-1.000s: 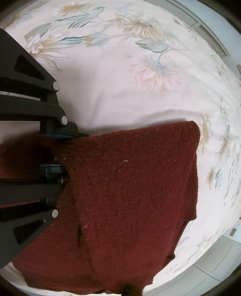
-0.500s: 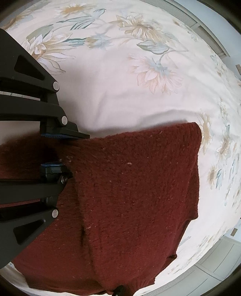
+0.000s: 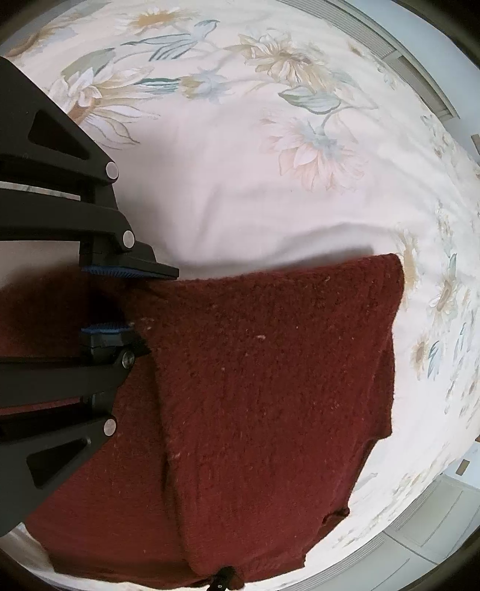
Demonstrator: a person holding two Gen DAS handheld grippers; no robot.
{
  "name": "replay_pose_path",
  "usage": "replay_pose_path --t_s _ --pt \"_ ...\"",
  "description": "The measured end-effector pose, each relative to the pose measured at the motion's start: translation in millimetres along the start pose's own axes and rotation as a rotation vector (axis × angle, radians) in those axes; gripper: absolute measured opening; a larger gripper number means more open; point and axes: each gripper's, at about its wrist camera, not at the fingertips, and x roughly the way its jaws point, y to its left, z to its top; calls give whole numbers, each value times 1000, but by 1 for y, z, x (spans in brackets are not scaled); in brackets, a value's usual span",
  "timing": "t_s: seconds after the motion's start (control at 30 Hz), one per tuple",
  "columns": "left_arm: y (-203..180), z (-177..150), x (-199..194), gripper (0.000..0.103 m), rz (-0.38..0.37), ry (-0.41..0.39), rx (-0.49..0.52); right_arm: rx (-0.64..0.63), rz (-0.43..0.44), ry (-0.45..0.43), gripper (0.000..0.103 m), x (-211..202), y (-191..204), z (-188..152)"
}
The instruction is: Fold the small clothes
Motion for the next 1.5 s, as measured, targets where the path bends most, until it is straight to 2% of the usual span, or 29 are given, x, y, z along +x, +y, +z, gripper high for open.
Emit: replay_pose_path --t_s 0.07,0.13,0.2,0.3,0.4,0.47,0.6,0.77,0.83,1.07,1.13,1.23,1.4,1.5 --pt "0 -1 -8 24 -3 7 -12 -14 -24 -12 72 -9 -5 1" --pt "0 -2 -18 36 -4 3 -32 -37 -42 -26 81 -21 -8 2" --pt "-3 -2 -34 64 -11 -24 -39 -70 -56 -40 82 -31 -7 2" --pt "-16 0 -60 92 -30 -84 -19 -141 -76 -62 88 -42 8 3" --pt "-38 7 -73 102 -39 -127 22 -190 -72 -81 100 -45 27 4" --pt "-57 12 -72 102 -31 -156 61 -217 -62 -89 103 -41 41 4" --pt "-92 18 -50 102 -18 -161 100 -273 -69 -97 103 -22 69 0" --pt "-112 13 -11 102 -7 -146 117 -310 -59 -58 103 12 90 -14" --pt "-115 11 5 102 13 -127 134 -327 -92 -44 103 25 87 -20" --pt "-89 0 15 102 47 -135 145 -276 -130 -78 103 27 46 -18" --pt "-76 -2 16 102 51 -143 130 -226 -103 -64 103 27 26 -16" --pt "-54 -5 20 102 1 -137 79 -181 -74 -69 102 26 7 -16" --pt "-47 -9 20 103 -23 -144 86 -178 -58 -76 102 24 4 -17" --pt "-48 -7 13 102 -24 -129 89 -186 -59 -87 102 7 11 -18"
